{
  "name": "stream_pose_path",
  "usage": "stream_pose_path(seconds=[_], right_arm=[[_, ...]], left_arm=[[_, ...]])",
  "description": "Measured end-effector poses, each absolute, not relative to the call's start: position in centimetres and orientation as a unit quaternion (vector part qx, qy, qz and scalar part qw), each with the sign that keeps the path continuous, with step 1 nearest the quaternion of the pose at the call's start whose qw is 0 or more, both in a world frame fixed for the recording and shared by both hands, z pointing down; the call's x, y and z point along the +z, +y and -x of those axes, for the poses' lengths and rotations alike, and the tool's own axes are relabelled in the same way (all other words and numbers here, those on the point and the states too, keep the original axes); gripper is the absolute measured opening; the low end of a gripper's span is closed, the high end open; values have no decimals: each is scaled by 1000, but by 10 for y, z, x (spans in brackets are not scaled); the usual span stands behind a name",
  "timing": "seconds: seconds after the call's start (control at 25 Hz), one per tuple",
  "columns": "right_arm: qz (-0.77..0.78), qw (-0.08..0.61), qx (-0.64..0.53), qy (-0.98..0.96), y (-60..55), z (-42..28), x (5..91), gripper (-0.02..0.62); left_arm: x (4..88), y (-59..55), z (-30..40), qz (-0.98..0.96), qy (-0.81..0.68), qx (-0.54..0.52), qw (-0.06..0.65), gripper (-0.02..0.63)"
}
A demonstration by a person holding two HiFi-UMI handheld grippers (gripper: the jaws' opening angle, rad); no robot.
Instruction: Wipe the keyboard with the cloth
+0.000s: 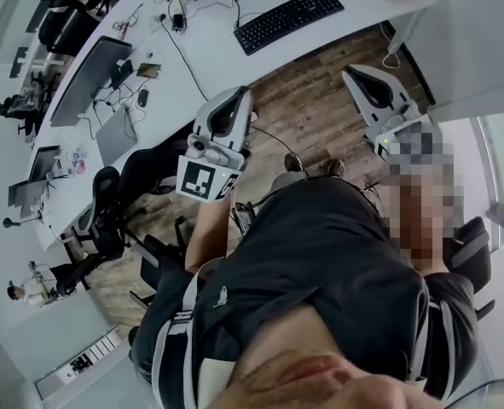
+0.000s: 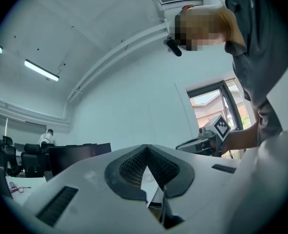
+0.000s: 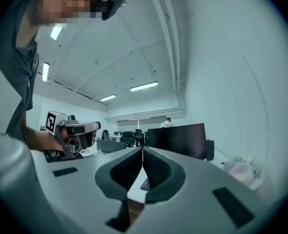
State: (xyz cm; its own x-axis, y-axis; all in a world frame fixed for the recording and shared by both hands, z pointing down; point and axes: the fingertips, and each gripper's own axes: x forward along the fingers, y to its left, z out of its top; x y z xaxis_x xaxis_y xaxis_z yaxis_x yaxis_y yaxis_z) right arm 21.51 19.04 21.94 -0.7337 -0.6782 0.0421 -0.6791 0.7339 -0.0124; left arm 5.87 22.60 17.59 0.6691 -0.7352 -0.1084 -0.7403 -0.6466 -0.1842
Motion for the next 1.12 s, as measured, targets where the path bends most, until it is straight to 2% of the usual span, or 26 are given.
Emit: stream_pose_path(seconds=[0.52, 0.84, 1.12], right_arm=[[-381, 44, 29, -923, 136, -192, 239, 9], [-380, 66, 22, -922, 88, -136, 231, 9], [-382, 64, 51, -921, 45, -94, 233, 9]], left_arm=[[195, 160, -35, 916, 390, 29, 88, 3], [195, 112, 22, 913, 391, 57, 99, 3], [208, 68, 55, 919, 381, 66, 72, 3]])
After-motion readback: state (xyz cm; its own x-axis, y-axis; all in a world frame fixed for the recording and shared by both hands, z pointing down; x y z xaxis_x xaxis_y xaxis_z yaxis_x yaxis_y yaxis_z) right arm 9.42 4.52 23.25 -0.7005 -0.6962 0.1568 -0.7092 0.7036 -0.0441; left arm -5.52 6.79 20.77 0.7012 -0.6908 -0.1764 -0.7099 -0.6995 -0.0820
